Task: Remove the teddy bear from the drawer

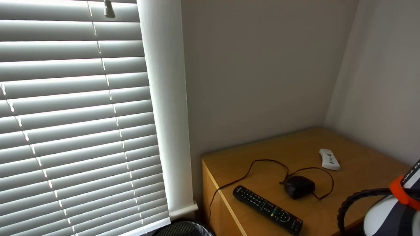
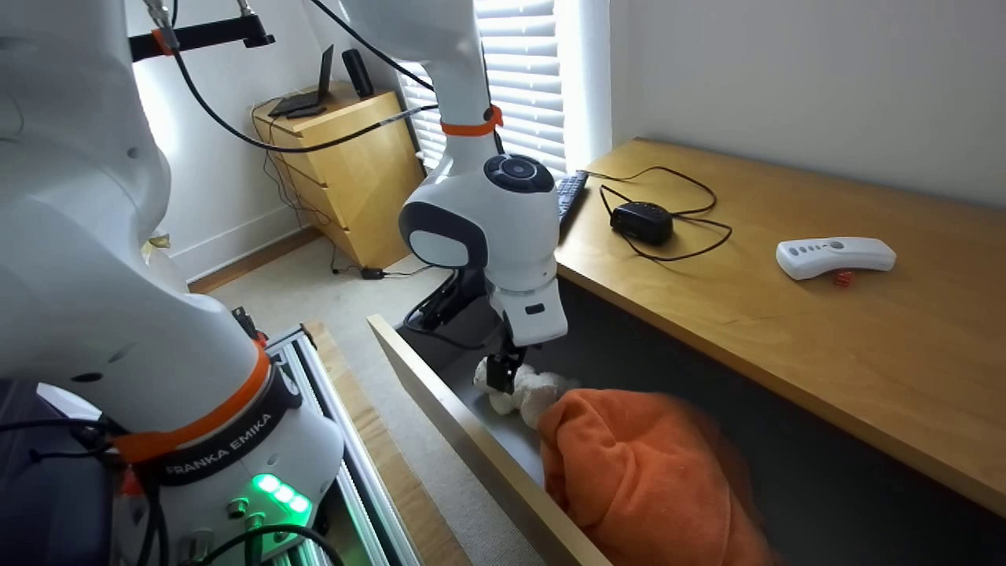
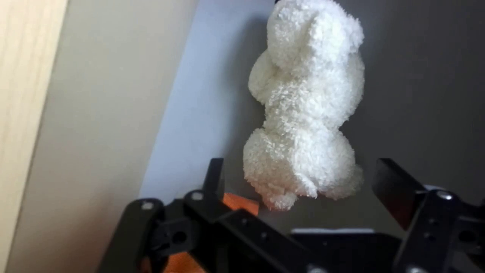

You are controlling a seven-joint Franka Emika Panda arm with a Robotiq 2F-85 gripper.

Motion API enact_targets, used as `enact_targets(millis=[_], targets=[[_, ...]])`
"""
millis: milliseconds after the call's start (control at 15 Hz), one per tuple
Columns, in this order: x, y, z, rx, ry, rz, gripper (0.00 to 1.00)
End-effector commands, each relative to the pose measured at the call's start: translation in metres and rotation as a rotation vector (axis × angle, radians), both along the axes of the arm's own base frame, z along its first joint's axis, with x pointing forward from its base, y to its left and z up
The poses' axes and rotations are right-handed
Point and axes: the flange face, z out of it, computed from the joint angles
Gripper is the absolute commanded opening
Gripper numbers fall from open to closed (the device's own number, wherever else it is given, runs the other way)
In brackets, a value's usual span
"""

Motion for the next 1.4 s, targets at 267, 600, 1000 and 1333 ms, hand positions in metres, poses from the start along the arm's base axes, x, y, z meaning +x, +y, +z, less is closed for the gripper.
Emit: enact_targets(millis=[267, 600, 1000, 1333], targets=[[0.021, -0.007, -0.030, 0.015, -0.003, -0.043, 1.00], [0.018, -0.011, -0.059, 0.018, 0.037, -0.060, 1.00], [0.028, -0.009, -0.083, -0.010, -0.003, -0.039, 1.00], [0.030, -0.002, -0.100, -0.018, -0.018, -0.028, 1.00]])
